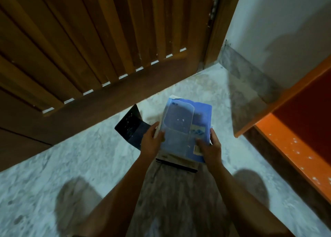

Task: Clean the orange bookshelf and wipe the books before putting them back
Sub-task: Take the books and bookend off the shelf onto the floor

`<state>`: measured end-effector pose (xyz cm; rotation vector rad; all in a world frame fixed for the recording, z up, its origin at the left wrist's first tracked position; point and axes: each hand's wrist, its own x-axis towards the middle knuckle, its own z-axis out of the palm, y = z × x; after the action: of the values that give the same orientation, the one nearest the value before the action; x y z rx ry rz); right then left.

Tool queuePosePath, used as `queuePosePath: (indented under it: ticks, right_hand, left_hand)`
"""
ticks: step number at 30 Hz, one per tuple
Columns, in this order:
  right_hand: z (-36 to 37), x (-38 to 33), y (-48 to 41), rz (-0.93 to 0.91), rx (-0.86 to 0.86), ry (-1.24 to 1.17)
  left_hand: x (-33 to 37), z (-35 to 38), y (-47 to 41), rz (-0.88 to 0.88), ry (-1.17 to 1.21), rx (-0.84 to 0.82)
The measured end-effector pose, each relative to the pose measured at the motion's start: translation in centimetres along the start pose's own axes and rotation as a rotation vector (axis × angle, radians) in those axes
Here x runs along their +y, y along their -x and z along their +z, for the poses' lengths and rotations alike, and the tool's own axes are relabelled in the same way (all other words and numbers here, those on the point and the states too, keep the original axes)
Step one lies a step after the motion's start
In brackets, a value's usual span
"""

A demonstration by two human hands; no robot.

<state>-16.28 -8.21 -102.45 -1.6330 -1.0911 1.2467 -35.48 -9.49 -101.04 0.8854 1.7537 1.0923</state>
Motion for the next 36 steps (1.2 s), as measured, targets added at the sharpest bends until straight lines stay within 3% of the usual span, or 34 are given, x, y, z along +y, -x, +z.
queuePosePath:
  ticks: [4, 10, 15, 21, 26, 36]
  right_hand:
    - [0.8, 0.0, -1.1, 0.054, 0.037, 0.149]
    - [2.2, 1.6, -2.4, 0.077, 0.097, 0.244]
    - [2.9, 2.6, -2.8, -0.040, 0.121, 0.389]
    - [1.9, 0.1, -2.6, 0.111, 0.016, 0.483]
    - [-0.8, -8.2, -0.3, 0.246, -0.035, 0.565]
    - [-4.9, -34.4, 4.8, 0.103, -0.172, 0.649]
  left_hand:
    - [-2.4, 0.3, -0.3, -0.051, -0.045, -0.013]
    - [-3.0, 0.8, -2.3, 0.057, -0.201, -0.104]
    - [-3.6, 1.6, -3.7, 0.115, -0.238, -0.165]
    - [-3.0, 0.7, -3.3, 0.031, -0.370, -0.174]
    - [4.5, -1.1, -2.1, -0.109, -0.620, -0.271]
    - [31.1, -6.9, 4.0, 0.014, -0.792, -0.341]
